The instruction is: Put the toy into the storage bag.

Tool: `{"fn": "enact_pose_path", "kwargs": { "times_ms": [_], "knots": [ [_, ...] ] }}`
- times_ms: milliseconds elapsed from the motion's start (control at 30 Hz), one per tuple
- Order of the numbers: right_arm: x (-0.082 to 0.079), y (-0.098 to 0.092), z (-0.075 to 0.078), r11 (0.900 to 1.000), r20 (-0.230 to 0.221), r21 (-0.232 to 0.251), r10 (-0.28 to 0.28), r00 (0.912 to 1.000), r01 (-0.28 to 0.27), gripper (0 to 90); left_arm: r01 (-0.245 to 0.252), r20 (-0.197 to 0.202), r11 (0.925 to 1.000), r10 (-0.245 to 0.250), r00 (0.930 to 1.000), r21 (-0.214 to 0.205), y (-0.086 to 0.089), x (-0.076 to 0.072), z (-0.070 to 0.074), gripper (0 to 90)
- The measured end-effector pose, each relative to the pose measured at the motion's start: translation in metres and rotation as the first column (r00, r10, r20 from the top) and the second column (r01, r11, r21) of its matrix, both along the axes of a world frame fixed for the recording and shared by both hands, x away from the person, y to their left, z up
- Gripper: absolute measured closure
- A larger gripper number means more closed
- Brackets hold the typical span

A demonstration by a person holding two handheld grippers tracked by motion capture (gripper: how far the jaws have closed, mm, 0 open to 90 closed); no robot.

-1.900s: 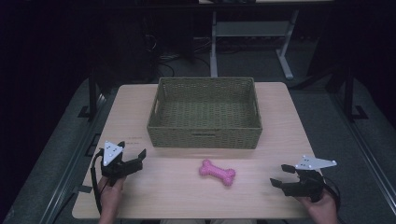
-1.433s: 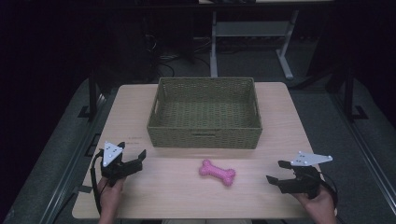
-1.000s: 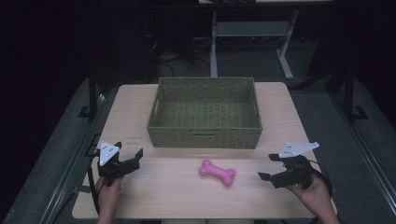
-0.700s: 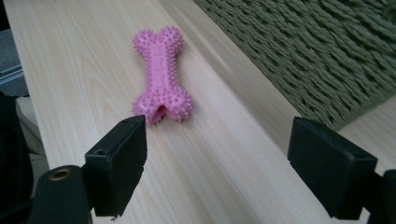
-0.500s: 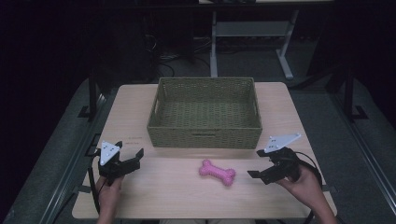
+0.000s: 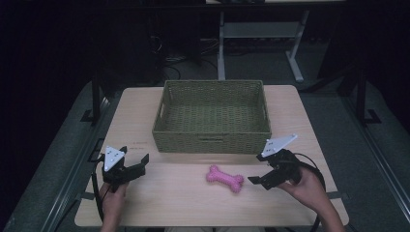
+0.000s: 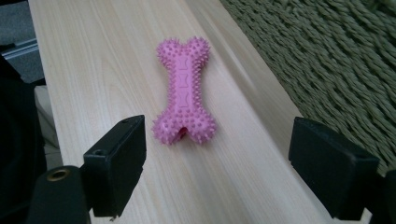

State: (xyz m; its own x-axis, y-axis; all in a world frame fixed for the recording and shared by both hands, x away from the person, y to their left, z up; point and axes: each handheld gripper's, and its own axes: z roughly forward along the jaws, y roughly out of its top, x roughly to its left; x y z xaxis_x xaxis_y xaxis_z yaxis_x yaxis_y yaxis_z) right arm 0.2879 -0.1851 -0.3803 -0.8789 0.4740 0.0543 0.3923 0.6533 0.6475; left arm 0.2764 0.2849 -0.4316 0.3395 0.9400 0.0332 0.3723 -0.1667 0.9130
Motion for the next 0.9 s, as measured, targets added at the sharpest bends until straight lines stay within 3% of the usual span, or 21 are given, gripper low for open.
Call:
{"fn": "enact_pose_path", "kwargs": {
  "times_ms": [500,900],
  "knots": [
    [0.008,0.035,0.001,0.9943,-0.008,-0.043,0.098,0.9952,-0.098,19.7,0.003,-0.004,1.0,-0.003,1.0,-0.004,0.002,0.0,0.0,13.6],
    [0.021,0.064,-0.014,0.986,-0.055,-0.092,0.134,0.9894,-0.139,22.0,-0.001,-0.003,0.9999,0.001,1.0,-0.013,0.002,0.0,-0.001,13.6]
  ]
}}
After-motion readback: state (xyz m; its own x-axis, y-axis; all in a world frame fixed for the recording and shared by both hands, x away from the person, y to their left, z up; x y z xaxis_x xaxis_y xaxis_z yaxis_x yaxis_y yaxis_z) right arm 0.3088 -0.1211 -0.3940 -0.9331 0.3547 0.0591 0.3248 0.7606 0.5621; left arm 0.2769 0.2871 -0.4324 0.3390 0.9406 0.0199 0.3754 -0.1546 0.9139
